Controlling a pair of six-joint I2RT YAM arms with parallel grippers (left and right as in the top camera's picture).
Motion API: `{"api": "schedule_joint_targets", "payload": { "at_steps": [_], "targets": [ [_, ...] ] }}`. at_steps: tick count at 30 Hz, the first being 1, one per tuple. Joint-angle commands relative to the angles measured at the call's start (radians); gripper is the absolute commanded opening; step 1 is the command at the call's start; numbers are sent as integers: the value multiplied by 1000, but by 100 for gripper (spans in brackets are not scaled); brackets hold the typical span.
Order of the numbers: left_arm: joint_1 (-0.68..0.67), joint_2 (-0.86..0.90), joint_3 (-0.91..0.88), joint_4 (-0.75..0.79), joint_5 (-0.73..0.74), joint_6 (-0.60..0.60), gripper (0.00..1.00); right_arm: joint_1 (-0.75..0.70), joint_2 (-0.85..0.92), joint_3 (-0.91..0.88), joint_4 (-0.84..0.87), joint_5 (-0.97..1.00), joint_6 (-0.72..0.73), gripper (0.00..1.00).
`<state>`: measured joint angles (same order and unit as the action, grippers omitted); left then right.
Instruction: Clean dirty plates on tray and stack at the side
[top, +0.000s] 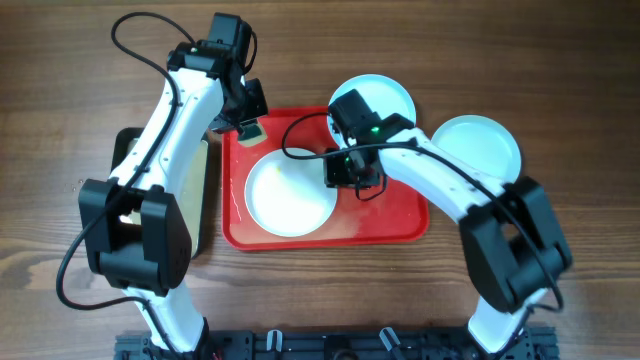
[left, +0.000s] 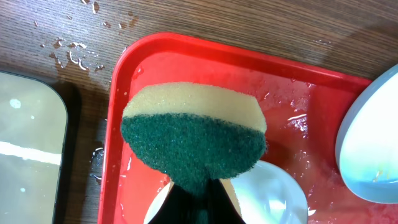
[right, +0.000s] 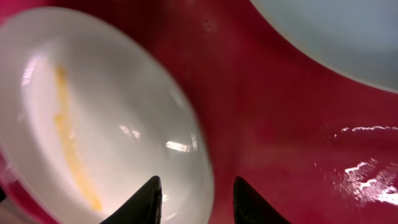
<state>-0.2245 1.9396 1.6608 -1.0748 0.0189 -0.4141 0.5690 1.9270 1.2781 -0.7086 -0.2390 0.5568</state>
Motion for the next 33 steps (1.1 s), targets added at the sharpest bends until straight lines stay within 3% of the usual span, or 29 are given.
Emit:
{"api": "schedule_joint_targets", "payload": {
  "at_steps": [1,4,6,12,17,23,26,28,29,31,33],
  "targets": [
    [-1,8,-8,6,-18,-13,4,13,72,-10,16,-10,23,36],
    [-1,8,-8,5,-18,-12,4,13,77,-10,43,-9,35,21],
    [-1,8,-8,5,-17,-13,4,13,80,-11,77,-5,57,4],
    [-2,8,-8,-33,-17,-9,4,13,161,-11,193,-37,147,4],
    [-4,8,-48,-95,9,175,4,12,162,-10,210,-71,90,4],
    [-38,8,-407,199,44,325,4,8,162,-10,218,-92,71,4],
    [-83,8,-575,393,43,332,4,8,162,-10,219,-92,70,4],
    [-121,8,-628,432,55,332,4,8,162,-10,219,-93,71,4],
    [-138,7,-628,421,93,333,4,8,162,-10,219,-93,71,4],
    [-175,-2,-619,416,363,421,4,8,162,-10,219,-92,71,4],
    [-177,-3,-606,417,479,446,4,8,162,-10,219,-92,71,4]
  ]
}}
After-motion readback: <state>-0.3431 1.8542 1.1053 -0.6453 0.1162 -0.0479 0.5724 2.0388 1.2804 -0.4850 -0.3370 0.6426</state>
